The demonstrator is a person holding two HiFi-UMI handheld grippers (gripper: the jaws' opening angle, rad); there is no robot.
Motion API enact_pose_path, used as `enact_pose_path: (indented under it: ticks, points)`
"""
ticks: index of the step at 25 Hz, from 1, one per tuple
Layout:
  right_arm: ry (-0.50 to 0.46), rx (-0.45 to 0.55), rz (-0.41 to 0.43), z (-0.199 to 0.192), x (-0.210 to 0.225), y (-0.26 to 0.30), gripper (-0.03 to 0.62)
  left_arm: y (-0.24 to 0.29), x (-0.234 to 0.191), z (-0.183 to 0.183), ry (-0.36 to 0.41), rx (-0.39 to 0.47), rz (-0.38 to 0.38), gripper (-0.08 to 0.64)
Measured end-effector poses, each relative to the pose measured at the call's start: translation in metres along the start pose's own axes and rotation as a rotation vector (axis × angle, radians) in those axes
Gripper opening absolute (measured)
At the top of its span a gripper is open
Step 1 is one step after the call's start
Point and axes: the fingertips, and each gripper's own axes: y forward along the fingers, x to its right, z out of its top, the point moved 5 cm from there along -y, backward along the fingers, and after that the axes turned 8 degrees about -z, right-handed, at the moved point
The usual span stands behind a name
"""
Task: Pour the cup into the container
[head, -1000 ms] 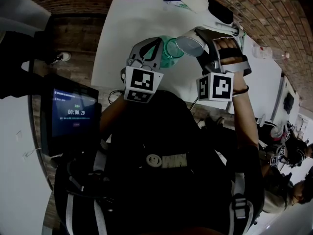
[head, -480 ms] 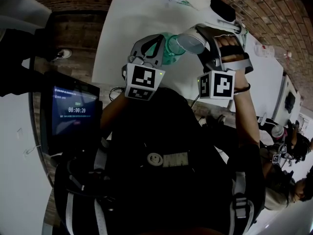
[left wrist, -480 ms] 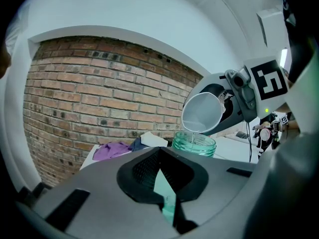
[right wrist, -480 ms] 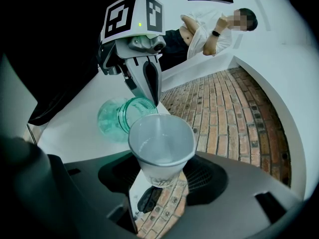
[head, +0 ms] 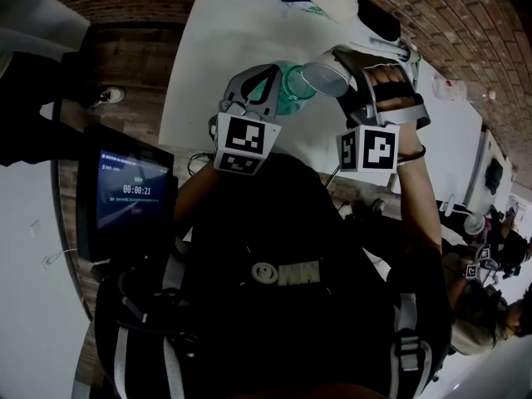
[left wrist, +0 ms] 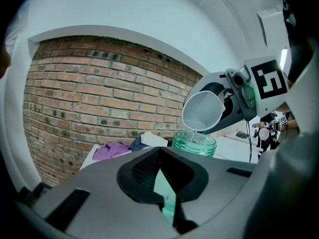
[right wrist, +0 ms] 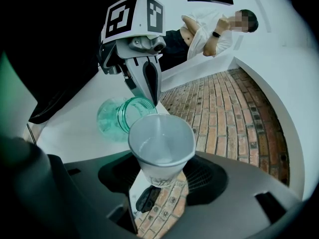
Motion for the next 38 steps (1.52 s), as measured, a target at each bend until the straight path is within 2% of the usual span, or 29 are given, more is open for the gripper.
enact_pose_path:
  ticks: [14, 25, 38]
  points:
    - [-0.012, -0.006, -0.015, -0.0024, -0.0010, 0.0004, 0.270, 0.0000, -0.0018, 0.0000, -0.006, 0.006, 0.008, -0.003]
    - [-0.030, -0.009, 0.005, -0.0033, -0.0064, -0.0035, 0.270, 0.0022, 0.0011, 0.0027, -0.005, 0.013, 0.002, -0.003]
    - [-0.068, -0.014, -0.025, -0.0034, -0.0016, -0.0033, 0.270, 0.0006, -0.0015, 0.0039, 0.005, 0.015, 0.006, -0.003]
